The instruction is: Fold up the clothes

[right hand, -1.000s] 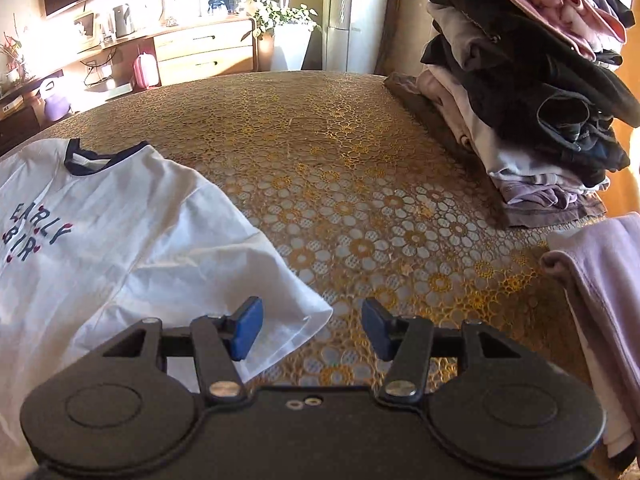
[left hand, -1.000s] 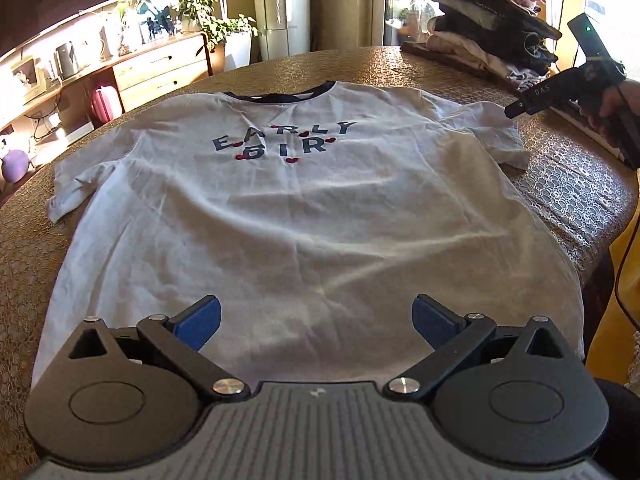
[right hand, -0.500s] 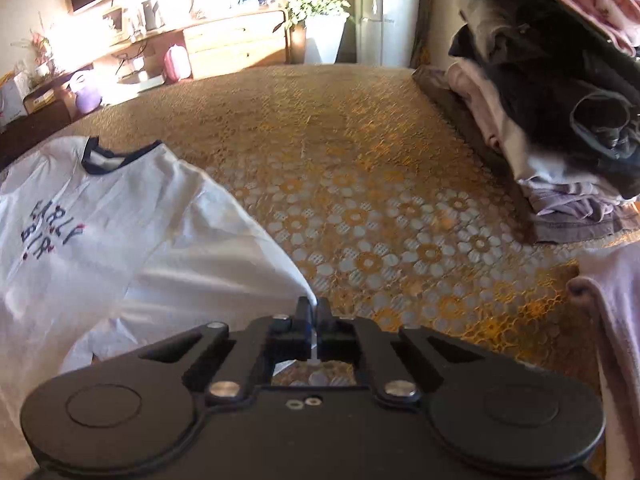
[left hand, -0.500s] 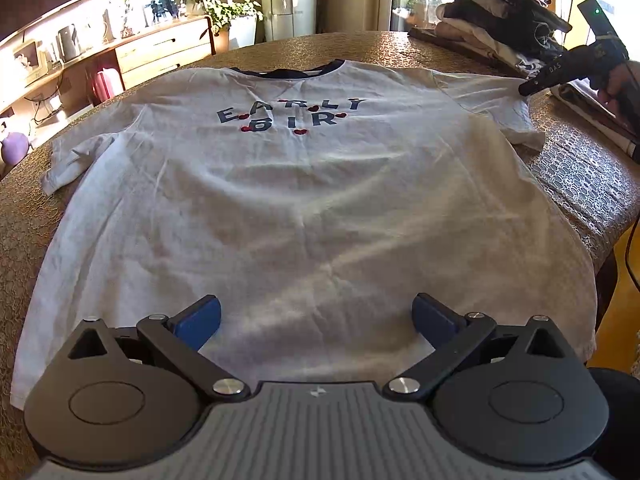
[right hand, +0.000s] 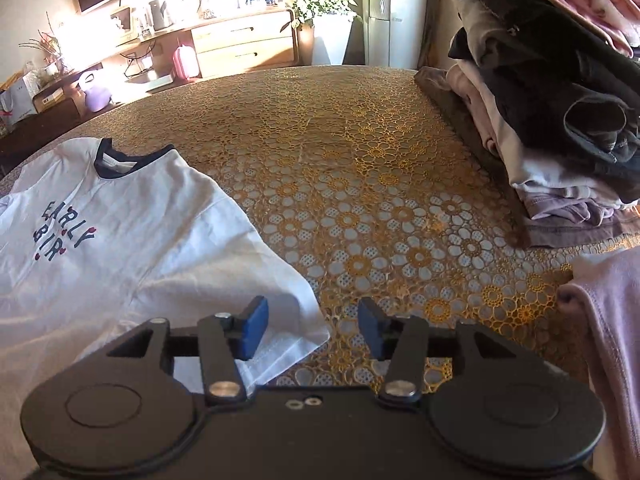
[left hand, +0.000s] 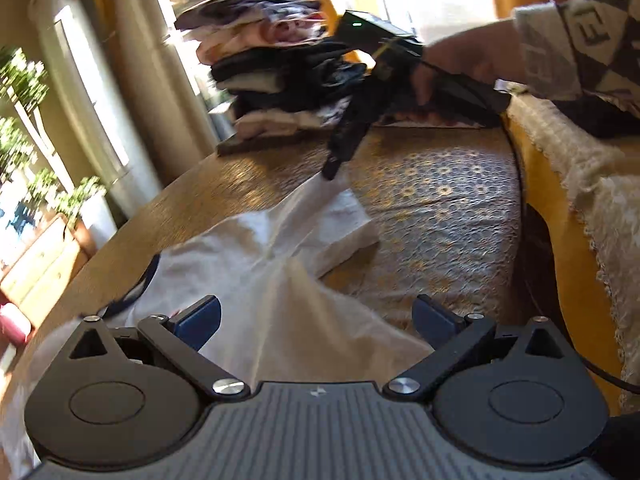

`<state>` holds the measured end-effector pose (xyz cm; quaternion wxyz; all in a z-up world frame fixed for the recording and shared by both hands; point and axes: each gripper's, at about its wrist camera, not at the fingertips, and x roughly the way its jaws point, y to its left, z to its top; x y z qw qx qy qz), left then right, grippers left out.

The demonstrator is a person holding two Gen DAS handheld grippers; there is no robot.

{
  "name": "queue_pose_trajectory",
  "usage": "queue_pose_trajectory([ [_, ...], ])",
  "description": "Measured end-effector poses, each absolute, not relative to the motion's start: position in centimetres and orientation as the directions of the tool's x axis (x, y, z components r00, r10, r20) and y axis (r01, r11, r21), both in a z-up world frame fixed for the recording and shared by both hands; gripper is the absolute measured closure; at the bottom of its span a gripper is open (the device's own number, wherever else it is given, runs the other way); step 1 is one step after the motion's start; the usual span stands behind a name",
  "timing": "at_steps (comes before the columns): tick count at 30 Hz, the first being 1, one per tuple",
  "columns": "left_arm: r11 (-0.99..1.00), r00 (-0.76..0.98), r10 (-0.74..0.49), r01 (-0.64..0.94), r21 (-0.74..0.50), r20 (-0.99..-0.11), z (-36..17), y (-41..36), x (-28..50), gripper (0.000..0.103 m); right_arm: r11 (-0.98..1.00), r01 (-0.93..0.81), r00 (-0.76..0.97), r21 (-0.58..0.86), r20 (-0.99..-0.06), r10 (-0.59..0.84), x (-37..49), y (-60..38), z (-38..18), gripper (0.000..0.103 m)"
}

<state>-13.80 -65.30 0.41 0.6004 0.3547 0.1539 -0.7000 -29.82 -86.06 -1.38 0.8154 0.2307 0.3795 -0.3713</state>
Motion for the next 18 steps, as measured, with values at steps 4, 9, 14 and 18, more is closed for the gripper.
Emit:
queue_pose_trajectory([
  [4, -0.383, -0.109, -0.716, 0.887, 0.258, -0.689, 0.3, -70.0, -17.3, 0.027, 0.632, 0.764, 0.468, 0.127, -0.783, -0.408, -30.7, -86.0, -1.5, 0.0],
  [9, -0.555, -0.204, -0.679, 0.772, 0.31, -0.705, 0.1, -75.8, -21.6, 0.035, 0.647, 0.744, 0.503, 0.167, -0.778, -0.377, -31.5, -86.5, -2.3, 0.0],
  [14, -0.631, -0.224, -0.625, 0.708, 0.316, -0.747, -1.9, -77.4, -23.6, 0.044, 0.65, 0.727, 0.544, 0.221, -0.764, -0.348, -32.0, -87.6, -2.9, 0.0],
  [18, -0.691, -0.279, -0.563, 0.675, 0.258, -0.778, -1.8, -78.6, -23.5, 0.075, 0.643, 0.725, 0.554, 0.249, -0.766, -0.327, -31.9, -88.2, -3.6, 0.0],
])
